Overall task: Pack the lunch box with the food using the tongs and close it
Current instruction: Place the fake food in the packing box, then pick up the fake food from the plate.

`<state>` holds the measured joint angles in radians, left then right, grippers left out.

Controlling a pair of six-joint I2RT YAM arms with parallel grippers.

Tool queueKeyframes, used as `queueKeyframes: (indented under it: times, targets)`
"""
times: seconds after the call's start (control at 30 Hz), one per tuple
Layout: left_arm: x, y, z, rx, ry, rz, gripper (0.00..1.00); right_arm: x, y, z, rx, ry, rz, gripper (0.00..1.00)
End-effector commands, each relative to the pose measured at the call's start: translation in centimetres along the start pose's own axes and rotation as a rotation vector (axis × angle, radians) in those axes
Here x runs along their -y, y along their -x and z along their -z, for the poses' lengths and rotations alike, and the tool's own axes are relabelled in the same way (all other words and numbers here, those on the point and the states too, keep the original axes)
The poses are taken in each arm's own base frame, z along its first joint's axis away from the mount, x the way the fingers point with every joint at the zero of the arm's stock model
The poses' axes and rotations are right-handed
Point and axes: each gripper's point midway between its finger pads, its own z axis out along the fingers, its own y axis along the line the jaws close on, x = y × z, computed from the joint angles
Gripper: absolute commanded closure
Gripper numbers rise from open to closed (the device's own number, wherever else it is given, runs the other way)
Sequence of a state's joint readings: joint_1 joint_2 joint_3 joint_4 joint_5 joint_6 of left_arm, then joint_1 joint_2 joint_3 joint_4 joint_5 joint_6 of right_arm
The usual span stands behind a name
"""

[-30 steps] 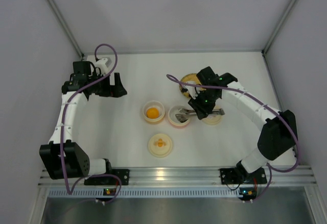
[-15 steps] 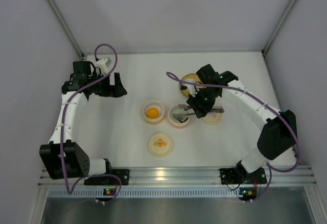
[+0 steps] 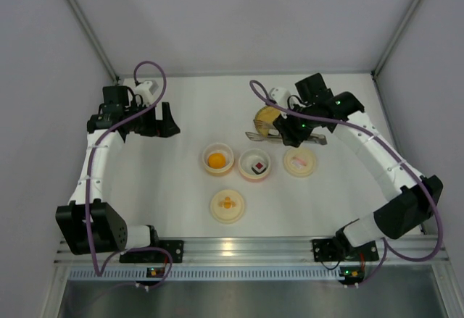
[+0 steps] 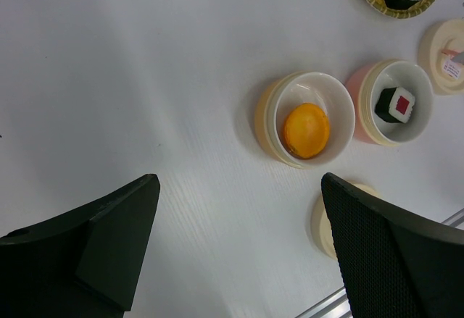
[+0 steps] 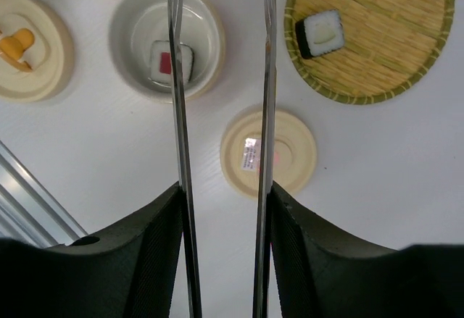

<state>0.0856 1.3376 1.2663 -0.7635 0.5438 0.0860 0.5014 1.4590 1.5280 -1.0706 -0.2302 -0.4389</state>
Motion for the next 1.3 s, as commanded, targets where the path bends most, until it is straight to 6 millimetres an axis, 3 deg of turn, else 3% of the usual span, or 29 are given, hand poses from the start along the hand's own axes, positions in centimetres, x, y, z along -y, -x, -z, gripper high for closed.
queueKeyframes:
  times: [0.0, 0.07, 0.23, 0.63, 0.93, 1.27]
  targets:
    - [0.9, 2.2, 1.1, 0.066, -0.027, -0.067, 0.02, 4.2, -0.6, 0.8, 0.027, -0.078, -0.021, 0.54]
    - [1.1, 2.3, 1.1, 0.072, -0.040, -0.080, 0.02, 6.2, -2.1, 0.5, 0.014, -0.069, -0.051, 0.54]
    - [1.5, 2.4, 0.9, 0.067, -0.074, -0.089, 0.02, 8.3, -3.6, 0.1, 0.021, 0.006, -0.078, 0.53]
    - [0.6, 2.8, 0.4, 0.061, -0.048, -0.097, 0.02, 10.0, -6.4, -3.8, -0.050, 0.093, -0.110, 0.53]
    - [0.4, 2.6, -0.1, 0.054, -0.050, -0.090, 0.02, 11.4, -6.7, -4.9, -0.059, 0.089, -0.120, 0.51]
    - [0.0, 2.4, -0.3, 0.045, -0.036, -0.086, 0.02, 12.8, -6.0, -4.0, -0.025, 0.058, -0.118, 0.51]
